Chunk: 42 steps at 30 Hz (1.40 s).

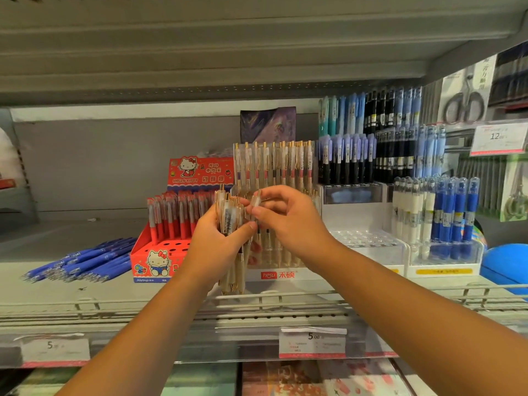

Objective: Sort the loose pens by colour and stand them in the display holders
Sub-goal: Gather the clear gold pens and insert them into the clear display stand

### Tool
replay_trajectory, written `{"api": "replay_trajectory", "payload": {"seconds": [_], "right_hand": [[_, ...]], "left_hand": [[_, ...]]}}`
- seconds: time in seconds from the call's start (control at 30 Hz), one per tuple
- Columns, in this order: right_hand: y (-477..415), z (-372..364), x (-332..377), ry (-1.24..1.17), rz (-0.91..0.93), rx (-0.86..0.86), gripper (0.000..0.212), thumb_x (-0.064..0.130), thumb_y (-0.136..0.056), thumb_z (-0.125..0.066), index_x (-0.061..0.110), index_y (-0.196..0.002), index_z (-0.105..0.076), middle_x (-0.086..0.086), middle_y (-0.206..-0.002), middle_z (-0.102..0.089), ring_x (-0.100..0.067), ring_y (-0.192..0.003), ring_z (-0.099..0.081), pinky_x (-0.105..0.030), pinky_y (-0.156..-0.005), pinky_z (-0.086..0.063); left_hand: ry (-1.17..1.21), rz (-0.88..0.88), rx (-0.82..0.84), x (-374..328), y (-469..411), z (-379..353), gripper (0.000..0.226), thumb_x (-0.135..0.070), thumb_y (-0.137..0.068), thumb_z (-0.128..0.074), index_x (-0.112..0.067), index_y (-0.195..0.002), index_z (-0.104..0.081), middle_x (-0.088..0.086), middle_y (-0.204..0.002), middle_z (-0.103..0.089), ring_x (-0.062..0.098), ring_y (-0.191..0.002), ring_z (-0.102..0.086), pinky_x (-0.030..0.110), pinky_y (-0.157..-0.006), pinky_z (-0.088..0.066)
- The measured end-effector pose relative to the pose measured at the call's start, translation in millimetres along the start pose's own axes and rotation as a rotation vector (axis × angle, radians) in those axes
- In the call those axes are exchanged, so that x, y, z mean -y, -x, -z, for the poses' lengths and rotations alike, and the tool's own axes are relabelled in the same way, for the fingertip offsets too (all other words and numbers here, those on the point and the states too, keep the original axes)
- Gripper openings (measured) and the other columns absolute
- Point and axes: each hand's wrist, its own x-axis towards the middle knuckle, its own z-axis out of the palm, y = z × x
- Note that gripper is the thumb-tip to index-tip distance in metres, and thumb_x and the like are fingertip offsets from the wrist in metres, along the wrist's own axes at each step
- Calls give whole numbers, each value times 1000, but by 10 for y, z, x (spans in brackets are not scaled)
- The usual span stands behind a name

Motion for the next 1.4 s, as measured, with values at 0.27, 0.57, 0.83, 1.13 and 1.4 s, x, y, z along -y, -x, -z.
{"api": "replay_trajectory", "payload": {"seconds": [0.27, 0.57, 0.83, 1.13, 1.4], "right_hand": [[-59, 510, 56, -124, 17, -193, 24, 5, -90, -65, 14, -112, -58, -10, -99, -67, -26, -73, -74, -30, -56, -59], [-123, 897, -70, 165, 182, -442, 23, 14, -86, -75, 24, -102, -62, -2, -90, -66, -19, -78, -69, -26, -52, -58], [-122, 911, -234, 314, 135, -354, 22, 20, -84, -77, 29, -97, -62, 0, -86, -67, -15, -73, -69, -23, -51, -57], [-112, 919, -300, 463, 11, -266, 13, 27, -87, -73, 20, -86, -63, 4, -79, -68, -12, -60, -69, -39, -57, -61], [-99, 880, -255, 695, 116, -370, 13, 36, -91, -65, 24, -97, -67, 5, -95, -61, 2, -82, -53, -12, -65, -36]], "left_hand": [[-61, 67, -104, 67, -40, 30, 16, -21, -89, -71, -33, -99, -66, -16, -87, -74, 7, -79, -71, 33, -71, -57], [-91, 81, -117, 88, -59, 33, 20, -23, -89, -71, -35, -102, -62, -16, -86, -72, 5, -75, -70, 35, -66, -60], [-66, 88, -126, 88, -65, 41, 18, -26, -89, -71, -38, -99, -63, -11, -85, -72, 10, -73, -71, 40, -62, -61], [-56, 67, -146, 72, -66, 45, 18, -28, -88, -72, -45, -86, -66, -5, -85, -72, 24, -71, -71, 40, -59, -60], [-61, 61, -156, 52, -66, 39, 20, -25, -89, -72, -44, -86, -67, -9, -83, -73, 16, -69, -72, 43, -60, -62]]}}
